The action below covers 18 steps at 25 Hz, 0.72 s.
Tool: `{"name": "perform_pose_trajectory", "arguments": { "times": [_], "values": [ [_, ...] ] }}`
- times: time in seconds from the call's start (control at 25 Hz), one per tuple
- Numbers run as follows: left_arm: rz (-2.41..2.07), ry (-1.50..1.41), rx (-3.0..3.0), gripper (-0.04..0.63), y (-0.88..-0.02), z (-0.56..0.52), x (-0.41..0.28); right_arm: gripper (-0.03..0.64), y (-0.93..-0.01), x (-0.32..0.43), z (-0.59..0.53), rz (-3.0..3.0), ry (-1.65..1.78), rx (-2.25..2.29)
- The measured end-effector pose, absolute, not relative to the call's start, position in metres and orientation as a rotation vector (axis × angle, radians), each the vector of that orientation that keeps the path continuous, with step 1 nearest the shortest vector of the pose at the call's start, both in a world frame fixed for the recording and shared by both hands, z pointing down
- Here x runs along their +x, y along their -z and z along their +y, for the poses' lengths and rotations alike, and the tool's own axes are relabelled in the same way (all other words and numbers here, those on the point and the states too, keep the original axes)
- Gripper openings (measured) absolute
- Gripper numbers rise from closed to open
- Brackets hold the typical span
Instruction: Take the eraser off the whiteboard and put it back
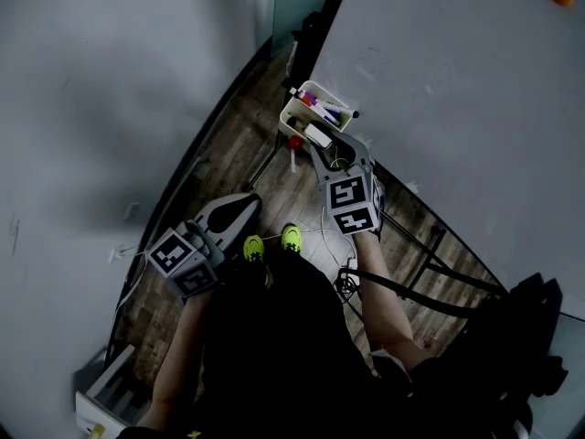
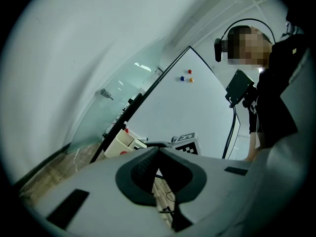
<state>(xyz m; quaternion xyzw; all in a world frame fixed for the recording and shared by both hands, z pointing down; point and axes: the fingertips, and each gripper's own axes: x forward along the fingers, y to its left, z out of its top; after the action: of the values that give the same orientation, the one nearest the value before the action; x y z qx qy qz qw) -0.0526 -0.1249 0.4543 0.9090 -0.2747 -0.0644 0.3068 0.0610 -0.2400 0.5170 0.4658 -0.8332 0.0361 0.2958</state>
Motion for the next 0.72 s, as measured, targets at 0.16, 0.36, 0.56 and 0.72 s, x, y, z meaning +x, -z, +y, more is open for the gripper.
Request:
{"name": "perform_pose_trajectory", "arguments": {
  "times": [0.16,0.36,0.56,0.72],
  "values": [
    [-0.73,0.188,2.398,0.023,-0.453,-0.1269,-0.0518,0.143,-0.5172,0.0608,-0.2401,-2.222,-0.102,1.233],
    [-0.724,0.181,2.402,0.023,-0.4524,-0.1281,-0.0497,0.14,-0.5188,0.0622,-0.2404,-2.22,-0.105,1.23],
    [-0.729,0.187,2.404,0.023,-0.4526,-0.1312,-0.0522,0.138,-0.5174,0.0649,-0.2423,-2.216,-0.108,1.241],
    [-0.726,0.203,2.398,0.023,-0.4499,-0.1344,-0.0531,0.138,-0.5124,0.065,-0.2433,-2.222,-0.105,1.248]
  ]
}}
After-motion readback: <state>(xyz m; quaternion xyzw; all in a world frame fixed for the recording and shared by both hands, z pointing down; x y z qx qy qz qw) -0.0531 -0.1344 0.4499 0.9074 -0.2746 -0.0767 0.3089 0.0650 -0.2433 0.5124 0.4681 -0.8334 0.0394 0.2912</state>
